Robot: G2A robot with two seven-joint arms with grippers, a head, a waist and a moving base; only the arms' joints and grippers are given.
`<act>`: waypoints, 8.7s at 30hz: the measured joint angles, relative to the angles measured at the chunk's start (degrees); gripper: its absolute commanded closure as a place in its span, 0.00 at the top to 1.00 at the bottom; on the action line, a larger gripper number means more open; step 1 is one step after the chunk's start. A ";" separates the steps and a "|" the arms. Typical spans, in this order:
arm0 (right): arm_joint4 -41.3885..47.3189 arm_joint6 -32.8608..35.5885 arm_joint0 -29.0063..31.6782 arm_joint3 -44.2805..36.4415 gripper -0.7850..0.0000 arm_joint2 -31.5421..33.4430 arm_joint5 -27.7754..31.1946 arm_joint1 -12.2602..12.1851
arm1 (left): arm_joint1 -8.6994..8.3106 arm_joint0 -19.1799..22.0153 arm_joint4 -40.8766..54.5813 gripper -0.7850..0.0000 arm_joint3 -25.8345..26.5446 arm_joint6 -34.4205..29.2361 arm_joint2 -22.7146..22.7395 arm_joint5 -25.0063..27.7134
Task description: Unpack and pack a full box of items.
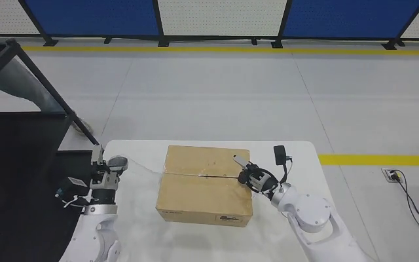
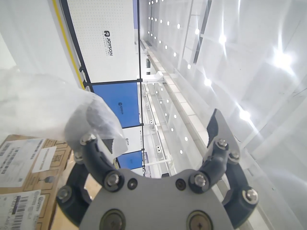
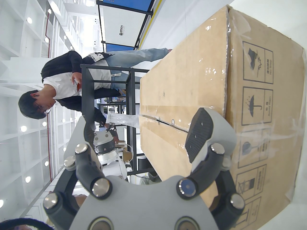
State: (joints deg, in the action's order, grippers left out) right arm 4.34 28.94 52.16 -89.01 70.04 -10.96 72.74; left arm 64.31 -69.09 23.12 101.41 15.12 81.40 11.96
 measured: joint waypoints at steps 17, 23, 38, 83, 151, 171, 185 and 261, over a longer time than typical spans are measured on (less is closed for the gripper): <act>0.00 0.00 0.00 0.00 1.00 0.00 0.00 0.00 | 1.96 4.39 -6.09 1.00 4.53 -1.35 -5.26 -4.46; 0.00 -0.13 0.11 -0.05 1.00 0.03 0.04 0.00 | 2.78 5.79 -7.91 1.00 4.35 -1.59 -7.80 -5.42; 1.60 -1.68 1.29 -0.94 1.00 1.01 -1.28 0.04 | 5.02 10.78 -11.07 1.00 0.79 -3.64 -13.98 -7.71; 2.21 -0.65 3.84 -2.17 1.00 2.00 -1.19 -0.29 | 12.60 20.57 -17.66 1.00 -9.95 -6.79 -27.47 -12.18; -0.38 3.70 2.04 -3.46 1.00 1.34 -2.19 -0.96 | 8.80 12.81 -6.13 1.00 -6.06 -45.54 4.98 -39.21; -1.25 5.96 0.34 -2.18 1.00 0.70 -2.03 -1.17 | 8.71 19.03 -4.95 1.00 -16.74 -43.79 -0.26 -40.01; -2.74 6.98 -4.90 -2.09 1.00 -0.72 -5.68 -0.98 | 8.25 17.01 -2.09 1.00 -14.42 -43.53 1.10 -38.64; -2.25 -5.30 -25.46 14.32 1.00 -16.87 -27.10 7.70 | 7.35 14.86 1.83 1.00 -12.06 -39.41 -0.44 -35.82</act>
State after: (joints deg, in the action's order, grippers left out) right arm 2.09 23.64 26.69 -74.69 53.17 -38.06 80.44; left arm 71.66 -54.23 24.95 89.35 -24.29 80.96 -23.86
